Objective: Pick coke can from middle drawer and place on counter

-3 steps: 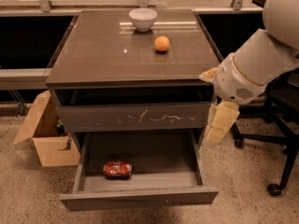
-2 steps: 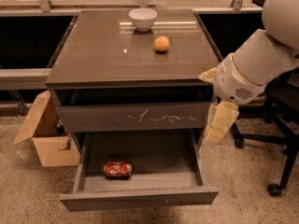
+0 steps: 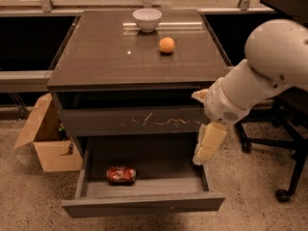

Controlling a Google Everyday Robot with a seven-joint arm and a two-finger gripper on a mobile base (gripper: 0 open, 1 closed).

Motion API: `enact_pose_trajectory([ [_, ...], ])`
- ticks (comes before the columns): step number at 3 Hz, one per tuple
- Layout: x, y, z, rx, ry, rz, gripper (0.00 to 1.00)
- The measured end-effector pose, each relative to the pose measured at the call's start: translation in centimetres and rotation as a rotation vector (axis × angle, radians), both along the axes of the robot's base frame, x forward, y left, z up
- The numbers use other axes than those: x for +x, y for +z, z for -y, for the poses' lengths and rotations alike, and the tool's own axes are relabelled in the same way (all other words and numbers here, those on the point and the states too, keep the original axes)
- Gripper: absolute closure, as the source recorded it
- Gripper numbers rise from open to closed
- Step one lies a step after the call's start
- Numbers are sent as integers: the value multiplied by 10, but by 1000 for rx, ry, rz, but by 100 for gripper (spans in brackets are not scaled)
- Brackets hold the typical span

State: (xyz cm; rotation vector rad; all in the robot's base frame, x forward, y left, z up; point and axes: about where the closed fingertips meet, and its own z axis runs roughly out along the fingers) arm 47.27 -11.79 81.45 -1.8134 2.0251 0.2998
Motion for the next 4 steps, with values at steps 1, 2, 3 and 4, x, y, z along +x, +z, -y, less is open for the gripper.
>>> enact_pose_trajectory([
  [1, 5, -42, -23, 10, 25, 6, 0],
  [2, 13, -81, -41, 32, 46, -5, 0],
  [3, 27, -125, -62, 92, 62, -29, 0],
  [4, 35, -151, -75, 129, 71, -50, 0],
])
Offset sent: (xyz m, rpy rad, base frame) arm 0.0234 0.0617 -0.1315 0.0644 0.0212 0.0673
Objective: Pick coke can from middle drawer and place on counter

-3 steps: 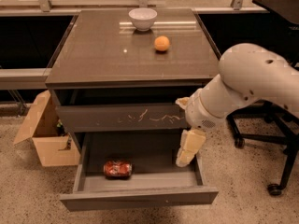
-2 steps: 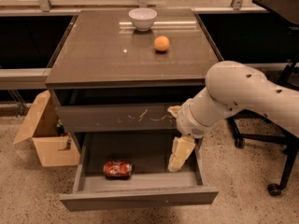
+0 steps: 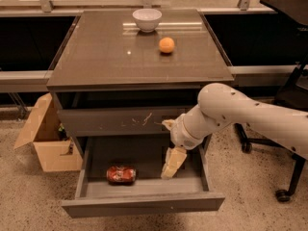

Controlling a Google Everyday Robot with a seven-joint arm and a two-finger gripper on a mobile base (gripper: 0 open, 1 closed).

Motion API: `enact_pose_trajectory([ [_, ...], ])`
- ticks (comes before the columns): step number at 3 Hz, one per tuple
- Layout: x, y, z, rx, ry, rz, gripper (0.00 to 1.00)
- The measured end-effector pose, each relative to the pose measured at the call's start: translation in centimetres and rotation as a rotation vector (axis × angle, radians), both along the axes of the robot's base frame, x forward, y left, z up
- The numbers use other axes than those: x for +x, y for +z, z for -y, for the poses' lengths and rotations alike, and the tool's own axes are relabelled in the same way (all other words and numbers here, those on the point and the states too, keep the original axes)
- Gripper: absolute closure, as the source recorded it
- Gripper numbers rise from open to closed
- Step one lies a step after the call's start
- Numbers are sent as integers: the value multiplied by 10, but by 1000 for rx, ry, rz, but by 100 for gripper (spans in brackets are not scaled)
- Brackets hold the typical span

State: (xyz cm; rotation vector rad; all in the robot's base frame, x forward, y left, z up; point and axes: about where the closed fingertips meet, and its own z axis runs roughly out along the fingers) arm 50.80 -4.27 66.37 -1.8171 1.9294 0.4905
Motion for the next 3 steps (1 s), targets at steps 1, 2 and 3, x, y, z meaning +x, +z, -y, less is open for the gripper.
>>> enact_pose_trajectory([
  [1, 0, 0, 0, 0, 0, 0, 0],
  [2, 3, -13, -4, -47, -14, 11, 0],
  [3, 7, -38, -13, -47, -16, 1, 0],
])
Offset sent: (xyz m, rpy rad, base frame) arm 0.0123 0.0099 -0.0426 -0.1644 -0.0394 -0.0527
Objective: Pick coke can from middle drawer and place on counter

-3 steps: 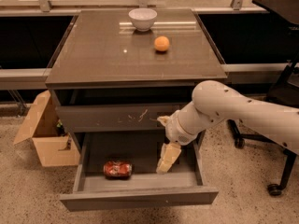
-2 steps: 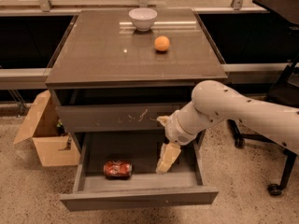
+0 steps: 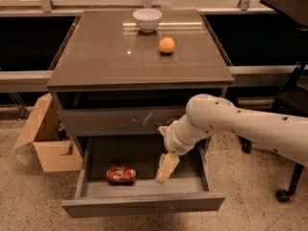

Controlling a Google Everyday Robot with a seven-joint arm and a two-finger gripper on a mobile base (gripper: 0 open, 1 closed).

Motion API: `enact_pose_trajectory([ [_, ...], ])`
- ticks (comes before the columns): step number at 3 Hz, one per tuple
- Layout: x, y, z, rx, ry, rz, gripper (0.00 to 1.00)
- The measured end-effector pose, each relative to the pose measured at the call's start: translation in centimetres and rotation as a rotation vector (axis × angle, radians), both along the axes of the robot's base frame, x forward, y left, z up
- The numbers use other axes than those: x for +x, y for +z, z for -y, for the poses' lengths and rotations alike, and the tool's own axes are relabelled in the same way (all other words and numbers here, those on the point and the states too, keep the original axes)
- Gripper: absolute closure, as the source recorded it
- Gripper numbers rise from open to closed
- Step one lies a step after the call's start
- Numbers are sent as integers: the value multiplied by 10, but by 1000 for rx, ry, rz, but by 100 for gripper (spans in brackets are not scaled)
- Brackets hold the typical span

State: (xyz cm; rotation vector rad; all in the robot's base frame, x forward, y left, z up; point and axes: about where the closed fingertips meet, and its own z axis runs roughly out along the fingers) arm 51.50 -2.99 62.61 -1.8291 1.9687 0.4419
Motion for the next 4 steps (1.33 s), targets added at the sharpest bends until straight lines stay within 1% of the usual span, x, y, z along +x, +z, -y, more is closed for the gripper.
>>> enact_pose_trajectory([
  [1, 2, -32, -15, 4, 10, -21, 0],
  [2, 9, -73, -35, -11, 27, -53, 0],
  [3, 16, -101, -49, -1, 40, -91, 0],
  [4, 23, -126, -61, 8, 45, -106, 0],
])
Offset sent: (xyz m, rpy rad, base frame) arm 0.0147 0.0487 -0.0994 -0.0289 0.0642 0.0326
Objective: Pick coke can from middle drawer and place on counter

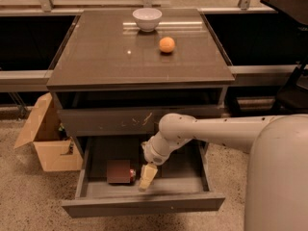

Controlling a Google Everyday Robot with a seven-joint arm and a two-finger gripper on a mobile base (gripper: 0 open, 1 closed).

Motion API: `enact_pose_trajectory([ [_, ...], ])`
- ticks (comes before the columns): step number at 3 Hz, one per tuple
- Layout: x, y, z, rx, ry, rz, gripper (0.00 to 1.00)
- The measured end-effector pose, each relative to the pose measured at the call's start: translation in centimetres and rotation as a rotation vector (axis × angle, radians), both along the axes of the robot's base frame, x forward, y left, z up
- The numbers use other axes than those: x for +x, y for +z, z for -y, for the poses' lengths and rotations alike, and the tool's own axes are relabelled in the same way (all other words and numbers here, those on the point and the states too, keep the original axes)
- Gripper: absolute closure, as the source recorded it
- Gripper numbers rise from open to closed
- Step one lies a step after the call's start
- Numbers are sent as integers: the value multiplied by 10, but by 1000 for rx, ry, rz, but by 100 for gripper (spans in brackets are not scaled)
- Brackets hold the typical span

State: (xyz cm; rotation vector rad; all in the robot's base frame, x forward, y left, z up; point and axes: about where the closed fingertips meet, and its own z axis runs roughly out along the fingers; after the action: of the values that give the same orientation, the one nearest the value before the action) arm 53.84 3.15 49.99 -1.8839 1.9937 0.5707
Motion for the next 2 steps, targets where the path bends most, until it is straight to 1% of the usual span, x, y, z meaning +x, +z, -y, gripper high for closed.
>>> enact_pose_trajectory([
  [1, 22, -42, -20, 43, -25, 31, 0],
  [2, 22, -42, -20, 43, -25, 31, 0],
])
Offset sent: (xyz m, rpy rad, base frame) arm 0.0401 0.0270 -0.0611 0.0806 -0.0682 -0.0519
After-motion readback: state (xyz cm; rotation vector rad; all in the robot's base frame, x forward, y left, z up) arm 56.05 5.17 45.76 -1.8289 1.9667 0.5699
